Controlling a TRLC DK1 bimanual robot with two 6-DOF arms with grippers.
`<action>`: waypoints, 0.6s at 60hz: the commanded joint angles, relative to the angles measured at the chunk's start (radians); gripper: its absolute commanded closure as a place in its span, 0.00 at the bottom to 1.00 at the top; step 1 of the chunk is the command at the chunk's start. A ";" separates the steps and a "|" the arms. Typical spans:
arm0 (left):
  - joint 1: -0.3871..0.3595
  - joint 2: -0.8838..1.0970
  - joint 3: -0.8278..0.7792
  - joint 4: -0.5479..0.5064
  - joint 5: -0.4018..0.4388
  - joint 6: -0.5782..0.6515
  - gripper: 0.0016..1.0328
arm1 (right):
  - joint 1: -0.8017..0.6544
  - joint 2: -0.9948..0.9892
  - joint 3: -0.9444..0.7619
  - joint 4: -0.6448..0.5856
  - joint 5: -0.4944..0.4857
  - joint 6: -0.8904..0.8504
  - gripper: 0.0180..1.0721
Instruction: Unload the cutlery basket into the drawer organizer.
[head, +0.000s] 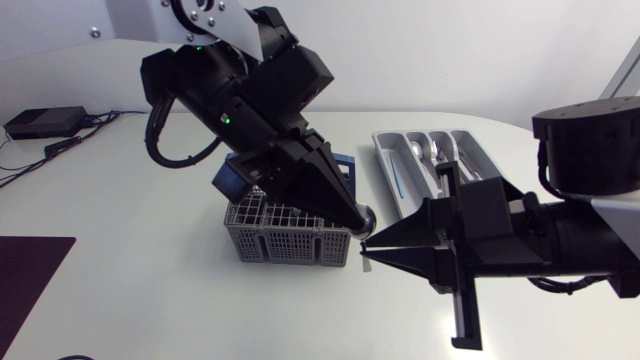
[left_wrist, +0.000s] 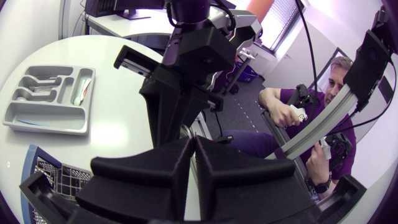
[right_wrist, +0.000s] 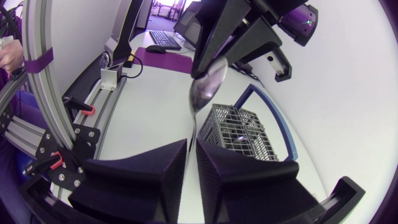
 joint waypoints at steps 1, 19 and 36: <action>0.008 0.020 0.034 -0.023 0.029 0.040 0.93 | 0.017 0.011 0.026 -0.016 -0.015 -0.011 0.90; 0.012 0.023 0.048 -0.024 0.033 0.041 0.90 | 0.029 0.005 0.015 -0.017 -0.014 -0.011 0.94; 0.040 0.028 0.084 -0.027 0.056 0.029 0.05 | 0.026 -0.009 -0.004 -0.042 -0.010 -0.020 0.94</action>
